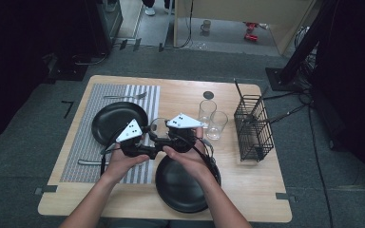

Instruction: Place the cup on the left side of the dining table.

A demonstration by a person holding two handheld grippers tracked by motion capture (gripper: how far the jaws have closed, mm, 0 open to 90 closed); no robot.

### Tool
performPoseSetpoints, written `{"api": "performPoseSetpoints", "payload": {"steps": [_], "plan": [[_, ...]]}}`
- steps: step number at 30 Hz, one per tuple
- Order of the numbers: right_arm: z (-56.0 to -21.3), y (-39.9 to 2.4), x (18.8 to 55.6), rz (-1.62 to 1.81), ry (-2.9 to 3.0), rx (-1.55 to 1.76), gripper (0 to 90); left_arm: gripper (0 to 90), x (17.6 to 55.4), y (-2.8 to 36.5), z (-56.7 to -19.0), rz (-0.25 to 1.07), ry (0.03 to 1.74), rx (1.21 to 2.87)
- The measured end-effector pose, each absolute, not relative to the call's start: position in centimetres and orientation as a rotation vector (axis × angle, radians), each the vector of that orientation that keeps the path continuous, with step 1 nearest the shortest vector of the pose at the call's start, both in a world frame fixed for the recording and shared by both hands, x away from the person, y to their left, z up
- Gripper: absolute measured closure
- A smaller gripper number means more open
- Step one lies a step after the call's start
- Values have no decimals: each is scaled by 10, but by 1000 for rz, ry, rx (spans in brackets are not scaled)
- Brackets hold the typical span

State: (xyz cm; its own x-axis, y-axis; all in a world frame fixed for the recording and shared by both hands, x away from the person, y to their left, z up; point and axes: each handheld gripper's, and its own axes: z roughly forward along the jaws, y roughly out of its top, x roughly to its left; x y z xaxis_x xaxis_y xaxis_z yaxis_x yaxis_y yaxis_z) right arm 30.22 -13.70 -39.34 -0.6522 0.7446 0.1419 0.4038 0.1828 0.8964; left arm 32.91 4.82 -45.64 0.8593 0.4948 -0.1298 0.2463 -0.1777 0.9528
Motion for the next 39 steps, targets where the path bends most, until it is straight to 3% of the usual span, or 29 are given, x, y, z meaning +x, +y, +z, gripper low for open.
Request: {"api": "performPoseSetpoints", "payload": {"steps": [4,9,16,18,21,27,39], "plan": [[-396,-134,300,1469,2162,1068,295,181,326,48,-456,250,527,1753],[-401,-133,301,1480,2204,1053,294,300,321,49,-457,271,466,1760],[-402,-131,303,1502,2241,1036,277,307,317,54,-460,298,491,1738],[-400,-133,302,1530,2239,1039,192,307,318,58,-462,307,525,1724],[-395,-141,297,1545,2224,1021,137,308,319,66,-464,335,564,1731],[-390,-171,285,1570,2151,1066,116,308,320,79,-473,355,631,1756],[-413,-225,259,1463,2072,1158,116,308,322,92,-484,366,724,1778]]}}
